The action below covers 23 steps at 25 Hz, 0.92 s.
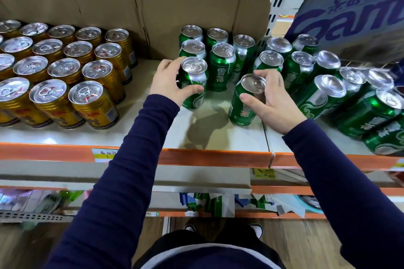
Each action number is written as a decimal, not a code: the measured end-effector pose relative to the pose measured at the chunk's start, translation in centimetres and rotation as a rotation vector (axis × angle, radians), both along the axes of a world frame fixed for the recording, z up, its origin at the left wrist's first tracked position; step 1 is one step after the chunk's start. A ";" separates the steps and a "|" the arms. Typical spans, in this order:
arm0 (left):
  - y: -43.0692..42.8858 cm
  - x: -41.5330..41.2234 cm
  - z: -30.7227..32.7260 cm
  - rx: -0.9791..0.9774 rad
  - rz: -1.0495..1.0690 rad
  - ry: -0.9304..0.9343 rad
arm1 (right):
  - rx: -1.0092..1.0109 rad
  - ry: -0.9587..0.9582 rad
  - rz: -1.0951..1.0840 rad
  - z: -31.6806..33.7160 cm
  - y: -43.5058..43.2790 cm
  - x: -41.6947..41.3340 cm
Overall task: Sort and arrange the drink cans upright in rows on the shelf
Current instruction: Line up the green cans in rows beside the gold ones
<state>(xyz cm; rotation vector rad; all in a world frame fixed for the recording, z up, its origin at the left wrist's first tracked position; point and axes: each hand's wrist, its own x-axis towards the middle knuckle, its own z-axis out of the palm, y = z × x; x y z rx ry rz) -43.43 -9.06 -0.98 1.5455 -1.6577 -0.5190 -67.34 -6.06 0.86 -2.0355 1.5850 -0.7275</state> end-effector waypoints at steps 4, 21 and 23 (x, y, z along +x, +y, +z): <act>0.4 0.2 -0.5 -0.022 0.025 0.011 | -0.078 0.056 -0.021 0.8 -0.5 0.7; 0.2 0.8 -0.2 -0.048 0.012 -0.066 | -0.180 0.080 -0.051 0.5 -3.2 4.9; 0.2 1.1 -0.3 -0.048 -0.029 -0.082 | -0.192 0.064 -0.067 0.2 -3.0 5.0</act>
